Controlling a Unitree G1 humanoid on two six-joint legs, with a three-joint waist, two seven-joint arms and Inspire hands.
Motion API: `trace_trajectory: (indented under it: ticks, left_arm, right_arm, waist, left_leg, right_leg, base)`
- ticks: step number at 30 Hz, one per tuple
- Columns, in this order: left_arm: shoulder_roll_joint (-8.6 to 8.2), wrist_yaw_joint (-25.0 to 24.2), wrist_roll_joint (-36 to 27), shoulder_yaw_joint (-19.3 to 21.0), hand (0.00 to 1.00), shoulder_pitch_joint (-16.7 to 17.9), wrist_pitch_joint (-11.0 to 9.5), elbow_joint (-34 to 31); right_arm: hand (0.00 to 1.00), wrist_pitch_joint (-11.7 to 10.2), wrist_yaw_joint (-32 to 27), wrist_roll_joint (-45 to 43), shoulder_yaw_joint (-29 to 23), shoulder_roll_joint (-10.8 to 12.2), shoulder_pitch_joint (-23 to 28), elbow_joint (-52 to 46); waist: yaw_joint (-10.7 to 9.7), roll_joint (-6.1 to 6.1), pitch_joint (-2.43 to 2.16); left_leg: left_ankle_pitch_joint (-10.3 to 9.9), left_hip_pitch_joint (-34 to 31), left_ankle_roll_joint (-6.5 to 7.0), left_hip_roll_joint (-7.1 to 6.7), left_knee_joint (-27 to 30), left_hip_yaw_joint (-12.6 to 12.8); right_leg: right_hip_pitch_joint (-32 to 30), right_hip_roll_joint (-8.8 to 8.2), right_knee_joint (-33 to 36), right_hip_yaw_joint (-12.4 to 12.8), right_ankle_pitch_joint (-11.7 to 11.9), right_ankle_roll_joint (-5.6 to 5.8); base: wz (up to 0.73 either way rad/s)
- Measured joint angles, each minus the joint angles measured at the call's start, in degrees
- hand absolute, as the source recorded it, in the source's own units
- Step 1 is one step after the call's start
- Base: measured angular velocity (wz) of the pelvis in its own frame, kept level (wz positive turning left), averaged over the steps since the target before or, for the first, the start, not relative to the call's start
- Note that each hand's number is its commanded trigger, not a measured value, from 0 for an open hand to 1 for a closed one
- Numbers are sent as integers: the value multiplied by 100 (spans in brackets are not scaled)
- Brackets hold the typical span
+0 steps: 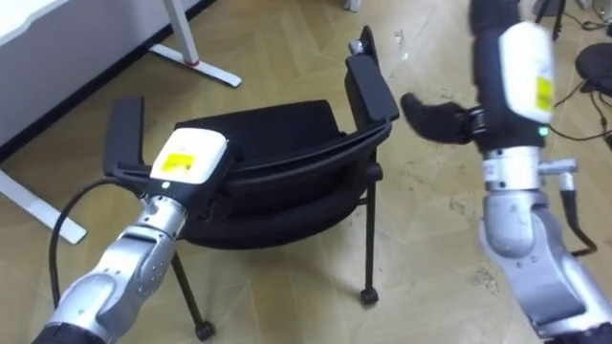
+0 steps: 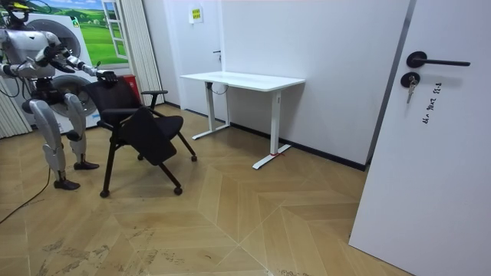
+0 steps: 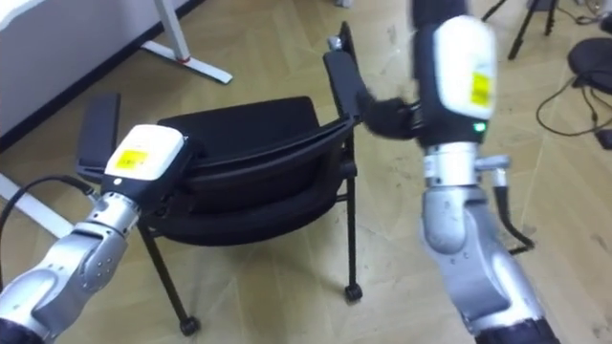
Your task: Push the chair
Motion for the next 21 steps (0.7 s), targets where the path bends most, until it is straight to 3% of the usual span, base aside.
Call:
trace_trajectory:
  ticks: [6, 11, 21]
  left_arm:
    - [-42, -80, 58, -133, 100, -61, -32, -5]
    - [-218, -174, 273, -166, 100, -155, -55, -76]
    - [-270, -181, 274, -264, 100, -176, -318, -82]
  right_arm:
    - [0, -3, 534, -577, 333, 25, -219, 26]
    - [0, -1, 723, -829, 403, 23, -226, 27]
    - [0, -10, 1096, -1038, 621, 9, -278, 104]
  waist:
    - [56, -86, 9]
    - [294, -210, -1]
    - [317, -206, 1]
  left_leg:
    - [0, 100, 0, 20, -7, -181]
    - [0, 103, 0, 16, -16, -274]
    - [1, 127, -1, 12, -7, -463]
  right_leg:
    - [197, -1, -42, -192, -2, -3]
    - [217, -5, -44, -202, -2, -3]
    - [332, -40, -45, -367, -2, -3]
  base:
    - [12]
    - [3]
    - [11]
